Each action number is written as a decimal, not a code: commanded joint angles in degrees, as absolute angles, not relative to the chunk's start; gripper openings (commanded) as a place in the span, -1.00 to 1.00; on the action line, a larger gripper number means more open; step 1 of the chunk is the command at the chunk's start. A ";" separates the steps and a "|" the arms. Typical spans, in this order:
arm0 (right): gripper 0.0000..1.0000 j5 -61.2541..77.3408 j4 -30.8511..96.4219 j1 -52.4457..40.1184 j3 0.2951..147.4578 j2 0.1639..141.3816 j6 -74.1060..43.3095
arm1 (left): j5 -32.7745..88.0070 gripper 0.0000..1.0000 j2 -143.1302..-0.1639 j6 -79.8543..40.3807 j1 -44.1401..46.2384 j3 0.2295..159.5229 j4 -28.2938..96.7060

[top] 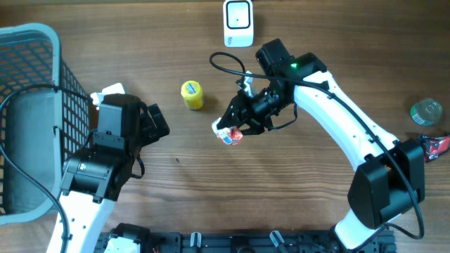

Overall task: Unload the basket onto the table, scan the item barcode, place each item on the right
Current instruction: 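Lift the Kleenex pack and hold it up at the scanner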

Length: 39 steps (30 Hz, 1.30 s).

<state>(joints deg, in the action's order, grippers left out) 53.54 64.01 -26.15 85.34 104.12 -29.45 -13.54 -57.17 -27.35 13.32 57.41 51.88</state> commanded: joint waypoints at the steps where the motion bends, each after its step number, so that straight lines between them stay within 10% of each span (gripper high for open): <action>1: -0.31 47.88 55.64 -26.39 86.21 103.11 -20.67 | -12.86 1.00 -57.34 -27.68 13.02 58.08 51.46; 13: -0.19 -3.99 4.47 -26.37 85.47 109.19 -13.02 | -13.15 1.00 -57.89 -27.44 12.99 58.08 49.52; 23: -0.26 -9.26 -35.57 -26.37 85.49 128.77 3.22 | -16.58 1.00 -62.63 -27.42 12.99 58.08 47.37; 39: -0.27 -5.52 -41.82 -21.58 94.06 139.55 3.07 | -18.04 1.00 -70.74 -27.46 13.02 58.08 41.30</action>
<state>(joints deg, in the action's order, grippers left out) -8.56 -42.46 -20.86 89.38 137.80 3.36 -16.88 -70.57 -27.33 13.32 57.41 41.89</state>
